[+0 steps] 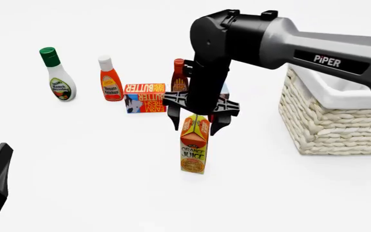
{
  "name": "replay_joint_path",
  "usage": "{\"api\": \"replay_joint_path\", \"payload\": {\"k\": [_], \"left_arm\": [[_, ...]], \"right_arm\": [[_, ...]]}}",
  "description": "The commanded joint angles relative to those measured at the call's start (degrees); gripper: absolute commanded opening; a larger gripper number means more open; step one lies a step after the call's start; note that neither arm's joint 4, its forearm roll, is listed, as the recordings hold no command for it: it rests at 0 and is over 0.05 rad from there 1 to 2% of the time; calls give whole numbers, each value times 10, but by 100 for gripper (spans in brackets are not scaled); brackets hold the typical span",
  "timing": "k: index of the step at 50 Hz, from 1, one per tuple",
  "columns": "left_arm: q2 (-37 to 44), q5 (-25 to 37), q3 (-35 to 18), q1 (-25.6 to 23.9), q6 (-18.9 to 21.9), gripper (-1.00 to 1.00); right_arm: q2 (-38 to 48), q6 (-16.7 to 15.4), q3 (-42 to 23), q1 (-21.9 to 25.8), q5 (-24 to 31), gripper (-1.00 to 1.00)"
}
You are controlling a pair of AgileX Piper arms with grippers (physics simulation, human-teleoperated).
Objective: Pick the orange juice and place it in the basket.
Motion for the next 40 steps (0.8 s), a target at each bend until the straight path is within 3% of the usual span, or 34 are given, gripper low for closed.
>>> {"api": "replay_joint_path", "payload": {"k": [1, 40], "left_arm": [[0, 0, 0, 0, 0, 100], [0, 0, 0, 0, 0, 100]], "right_arm": [[7, 3, -3, 2, 0, 100], [28, -4, -6, -7, 0, 100]]}}
